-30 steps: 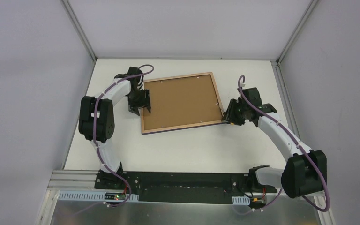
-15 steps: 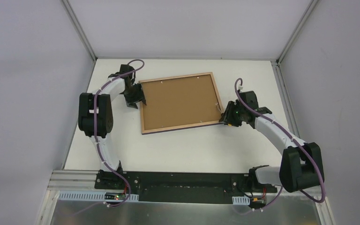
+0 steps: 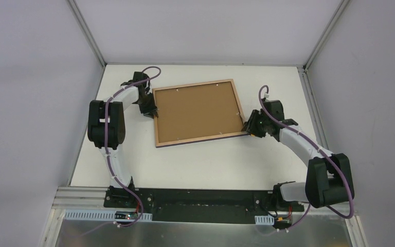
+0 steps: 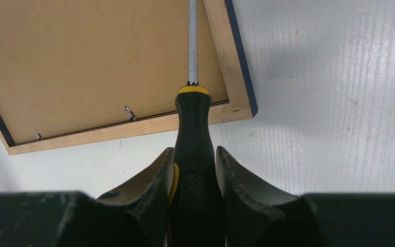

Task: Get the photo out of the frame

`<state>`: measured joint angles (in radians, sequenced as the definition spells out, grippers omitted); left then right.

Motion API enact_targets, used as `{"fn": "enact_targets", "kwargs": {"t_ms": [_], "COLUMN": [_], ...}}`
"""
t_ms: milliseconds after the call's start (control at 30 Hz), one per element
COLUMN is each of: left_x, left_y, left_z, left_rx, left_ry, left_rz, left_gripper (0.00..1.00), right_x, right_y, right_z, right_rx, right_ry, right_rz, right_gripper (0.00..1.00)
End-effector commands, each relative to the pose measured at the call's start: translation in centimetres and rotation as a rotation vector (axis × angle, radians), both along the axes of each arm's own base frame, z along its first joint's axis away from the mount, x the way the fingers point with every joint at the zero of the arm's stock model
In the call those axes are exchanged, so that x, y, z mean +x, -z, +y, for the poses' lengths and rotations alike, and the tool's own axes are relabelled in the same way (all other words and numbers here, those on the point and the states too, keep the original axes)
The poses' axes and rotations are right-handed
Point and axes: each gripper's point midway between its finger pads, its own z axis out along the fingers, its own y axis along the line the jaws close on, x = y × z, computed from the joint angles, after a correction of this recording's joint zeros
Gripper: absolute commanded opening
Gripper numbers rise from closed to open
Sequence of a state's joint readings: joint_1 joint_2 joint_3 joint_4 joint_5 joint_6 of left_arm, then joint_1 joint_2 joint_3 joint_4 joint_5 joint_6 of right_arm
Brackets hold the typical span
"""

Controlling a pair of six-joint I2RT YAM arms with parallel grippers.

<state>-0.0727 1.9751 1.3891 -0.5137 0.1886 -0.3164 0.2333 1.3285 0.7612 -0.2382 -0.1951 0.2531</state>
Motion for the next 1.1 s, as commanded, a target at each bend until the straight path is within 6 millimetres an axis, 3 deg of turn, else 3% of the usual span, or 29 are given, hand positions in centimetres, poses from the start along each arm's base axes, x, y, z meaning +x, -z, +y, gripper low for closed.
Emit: {"fn": "enact_targets", "kwargs": {"t_ms": [0, 200, 433, 567, 667, 767, 1067], "left_x": [-0.2, -1.1, -0.9, -0.8, -1.0, -1.2, -3.5], "left_y": [0.8, 1.7, 1.4, 0.9, 0.8, 0.9, 1.6], "left_z": [0.7, 1.9, 1.9, 1.5, 1.2, 1.1, 1.3], "left_rx": [0.05, 0.126, 0.124, 0.102, 0.085, 0.075, 0.06], "left_ry": [0.019, 0.061, 0.084, 0.079, 0.064, 0.04, -0.178], "left_rz": [0.004, 0.024, 0.016, 0.014, 0.018, 0.027, 0.111], "left_gripper": [0.0, 0.0, 0.0, 0.0, 0.0, 0.0, 0.0], "right_x": [1.3, 2.5, 4.4, 4.7, 4.6, 3.7, -2.9], "right_y": [-0.4, 0.1, 0.4, -1.9, -4.1, -5.6, -5.6], "right_z": [-0.5, 0.1, 1.9, 2.2, 1.4, 0.1, -0.4], "right_rx": [-0.021, -0.006, 0.037, 0.068, 0.036, -0.006, 0.011], "right_ry": [0.02, -0.008, -0.075, -0.063, -0.02, 0.026, -0.018], "right_rz": [-0.063, -0.089, -0.077, -0.111, -0.112, -0.115, 0.0], "right_gripper": [0.0, 0.0, 0.0, 0.0, 0.0, 0.0, 0.0]}}
